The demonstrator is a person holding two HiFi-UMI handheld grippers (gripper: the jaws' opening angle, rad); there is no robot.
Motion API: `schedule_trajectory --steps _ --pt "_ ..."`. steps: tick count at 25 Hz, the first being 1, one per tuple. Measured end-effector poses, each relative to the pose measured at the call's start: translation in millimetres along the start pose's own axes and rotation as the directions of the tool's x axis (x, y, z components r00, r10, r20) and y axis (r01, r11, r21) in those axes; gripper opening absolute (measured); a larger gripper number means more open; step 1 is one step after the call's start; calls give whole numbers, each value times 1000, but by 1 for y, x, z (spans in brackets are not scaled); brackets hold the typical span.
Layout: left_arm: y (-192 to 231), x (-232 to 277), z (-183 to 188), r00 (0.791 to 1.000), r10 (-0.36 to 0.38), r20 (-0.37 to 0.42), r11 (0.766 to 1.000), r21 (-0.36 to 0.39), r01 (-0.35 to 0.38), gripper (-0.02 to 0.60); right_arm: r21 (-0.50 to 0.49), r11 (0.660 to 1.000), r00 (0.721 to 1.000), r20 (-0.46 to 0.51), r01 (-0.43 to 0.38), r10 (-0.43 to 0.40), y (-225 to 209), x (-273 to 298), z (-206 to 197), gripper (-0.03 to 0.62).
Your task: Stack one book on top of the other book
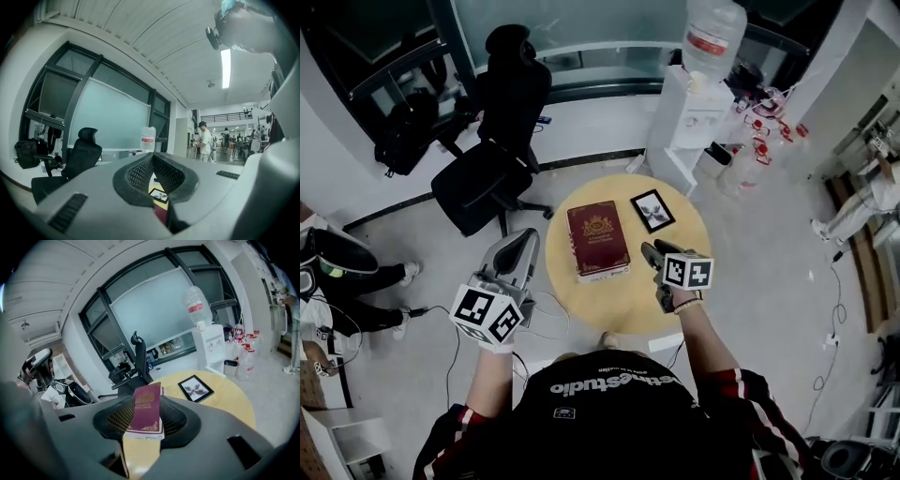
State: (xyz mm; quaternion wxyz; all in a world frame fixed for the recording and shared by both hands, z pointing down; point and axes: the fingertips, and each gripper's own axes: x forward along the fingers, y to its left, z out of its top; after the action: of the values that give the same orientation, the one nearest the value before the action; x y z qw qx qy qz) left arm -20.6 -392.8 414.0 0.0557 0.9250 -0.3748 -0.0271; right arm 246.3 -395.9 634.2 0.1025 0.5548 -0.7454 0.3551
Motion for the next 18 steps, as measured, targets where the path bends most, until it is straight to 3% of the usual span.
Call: schedule_trajectory --steps 8,18 --pt "-19 4 13 994 -112 14 994 8 112 17 -40 997 988 143 67 -61 24 -74 21 189" --pt "-51 -1 22 974 -225 21 974 9 225 17 -28 988 942 305 154 -138 47 -169 30 181"
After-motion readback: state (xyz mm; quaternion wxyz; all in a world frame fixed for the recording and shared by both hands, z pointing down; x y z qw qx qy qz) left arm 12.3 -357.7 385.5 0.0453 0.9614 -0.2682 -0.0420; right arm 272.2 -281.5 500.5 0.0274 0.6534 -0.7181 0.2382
